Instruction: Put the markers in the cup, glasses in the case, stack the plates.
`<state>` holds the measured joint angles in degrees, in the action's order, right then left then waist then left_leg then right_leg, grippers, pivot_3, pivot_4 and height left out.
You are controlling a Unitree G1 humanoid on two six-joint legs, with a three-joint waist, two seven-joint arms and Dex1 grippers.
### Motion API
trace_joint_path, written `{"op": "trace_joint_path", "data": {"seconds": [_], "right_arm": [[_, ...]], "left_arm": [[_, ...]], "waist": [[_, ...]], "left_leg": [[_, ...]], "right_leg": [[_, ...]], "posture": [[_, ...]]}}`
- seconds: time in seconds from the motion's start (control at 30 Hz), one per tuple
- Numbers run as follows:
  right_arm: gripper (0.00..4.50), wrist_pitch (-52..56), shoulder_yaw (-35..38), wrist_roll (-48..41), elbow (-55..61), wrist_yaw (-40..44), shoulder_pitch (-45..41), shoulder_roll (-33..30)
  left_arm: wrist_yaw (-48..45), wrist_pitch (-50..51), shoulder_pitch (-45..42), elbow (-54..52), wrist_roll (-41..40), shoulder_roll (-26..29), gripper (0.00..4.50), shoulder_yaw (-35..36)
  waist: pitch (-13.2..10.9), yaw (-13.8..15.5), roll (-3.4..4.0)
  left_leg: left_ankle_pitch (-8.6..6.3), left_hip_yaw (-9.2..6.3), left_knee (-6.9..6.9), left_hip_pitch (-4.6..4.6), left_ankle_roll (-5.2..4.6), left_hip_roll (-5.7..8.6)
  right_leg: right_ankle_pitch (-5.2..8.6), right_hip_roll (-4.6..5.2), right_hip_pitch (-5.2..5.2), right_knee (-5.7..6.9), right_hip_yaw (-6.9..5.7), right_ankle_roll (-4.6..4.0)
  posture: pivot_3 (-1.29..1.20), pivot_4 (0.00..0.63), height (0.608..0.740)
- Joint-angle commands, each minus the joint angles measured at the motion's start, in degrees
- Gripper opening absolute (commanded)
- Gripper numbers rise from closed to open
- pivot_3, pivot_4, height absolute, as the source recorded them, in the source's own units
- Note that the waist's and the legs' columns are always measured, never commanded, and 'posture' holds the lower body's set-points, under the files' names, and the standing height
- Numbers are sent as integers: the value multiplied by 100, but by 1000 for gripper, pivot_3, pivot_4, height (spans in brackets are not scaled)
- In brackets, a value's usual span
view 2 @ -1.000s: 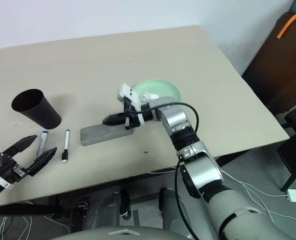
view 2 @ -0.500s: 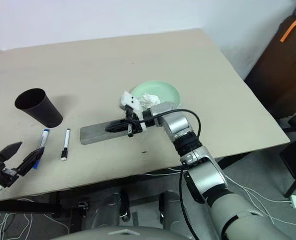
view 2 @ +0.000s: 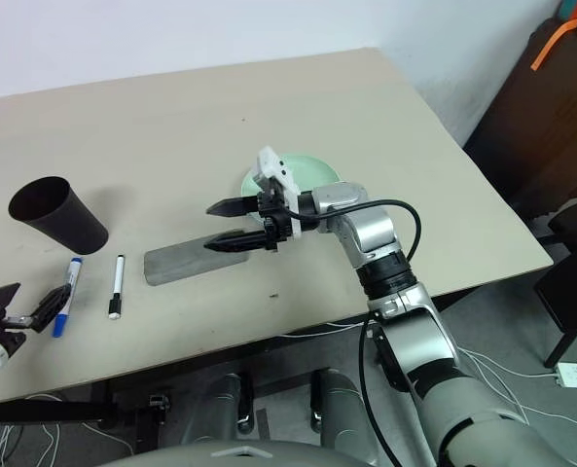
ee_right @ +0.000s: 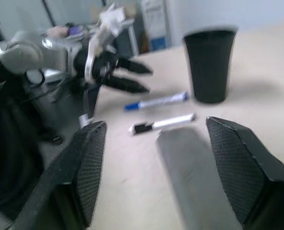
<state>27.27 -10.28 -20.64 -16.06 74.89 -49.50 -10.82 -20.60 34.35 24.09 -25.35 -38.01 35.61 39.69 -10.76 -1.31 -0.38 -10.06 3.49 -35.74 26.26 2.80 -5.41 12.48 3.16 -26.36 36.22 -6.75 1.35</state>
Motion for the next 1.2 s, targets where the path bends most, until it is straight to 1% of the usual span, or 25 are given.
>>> {"op": "trace_joint_path", "data": {"seconds": [0.03, 0.13, 0.2, 0.37, 0.53, 0.7, 0.8, 1.07, 1.13, 1.17, 1.2], "right_arm": [[3367, -173, 153, -142, 390, -242, 87, 6], [3367, -171, 168, -160, 515, -411, 194, -66], [3367, -116, 212, -166, 552, -562, 239, -122], [3367, -131, 193, -160, 577, -787, 296, -208], [3367, -188, 184, -115, 560, -934, 338, -280], [3367, -231, 212, -145, 549, -1030, 348, -323], [3395, -310, 216, -118, 476, -1067, 329, -338], [3395, -512, 220, -66, 283, -1089, 237, -394], [3395, -561, 218, -54, 239, -1090, 220, -417], [3395, -574, 227, -62, 223, -1079, 215, -435], [3395, -582, 233, -72, 212, -1071, 213, -448]], "left_arm": [[151, 233, -190, 212, 202, 114, 4500, -77], [241, 545, -480, 373, 247, 161, 4500, -226], [428, 945, -776, 527, 335, 269, 4500, -435], [635, 1665, -1423, 689, 414, 466, 4500, -743], [935, 2598, -1955, 648, 467, 581, 4500, -903], [1323, 3416, -2344, 611, 670, 730, 4500, -879], [1386, 3744, -2498, 621, 736, 809, 3949, -815], [1320, 4191, -2465, 510, 841, 801, 1084, -748], [1320, 4212, -2464, 512, 869, 777, 432, -733], [1360, 4205, -2471, 515, 913, 756, 261, -722], [1382, 4203, -2476, 515, 950, 742, 262, -717]], "waist": [[0, 28, -1], [0, 64, 0], [0, 94, 0], [1, 74, -5], [1, 66, -5], [0, 69, -3], [0, 55, -4], [0, 45, -3], [0, 41, -3], [0, 41, -3], [0, 40, -3]], "left_leg": [[0, 4, -1, -2, 0, -2], [-3, 7, -14, -2, 5, -8], [-4, 9, -25, 0, 7, -10], [-6, 13, -37, 0, 9, -13], [-6, 23, -33, 0, 8, -14], [-4, 23, -30, -6, 7, -15], [-4, 22, -33, -10, 7, -15], [-5, 16, -28, -32, 8, -22], [-5, 16, -27, -37, 8, -22], [-5, 17, -26, -40, 8, -22], [-5, 17, -25, -43, 8, -22]], "right_leg": [[-2, -2, 0, 1, 3, -1], [-4, -5, 0, 2, 4, -7], [1, -4, 2, 2, 6, -29], [-43, 2, 3, -21, 4, -31], [-58, 6, -5, -20, 4, -30], [-59, -2, -7, -9, 6, -31], [-63, -6, -6, -8, 10, -36], [-67, -36, -6, -10, 36, -45], [-67, -39, -6, -10, 43, -46], [-67, -40, -6, -10, 47, -46], [-67, -43, -6, -10, 50, -46]], "posture": [[0, 150, 735], [0, 150, 735], [0, 150, 735], [0, 150, 735], [0, 150, 735], [0, 150, 735], [0, 150, 735], [0, 150, 735], [0, 150, 735], [0, 150, 735], [0, 150, 735]]}}
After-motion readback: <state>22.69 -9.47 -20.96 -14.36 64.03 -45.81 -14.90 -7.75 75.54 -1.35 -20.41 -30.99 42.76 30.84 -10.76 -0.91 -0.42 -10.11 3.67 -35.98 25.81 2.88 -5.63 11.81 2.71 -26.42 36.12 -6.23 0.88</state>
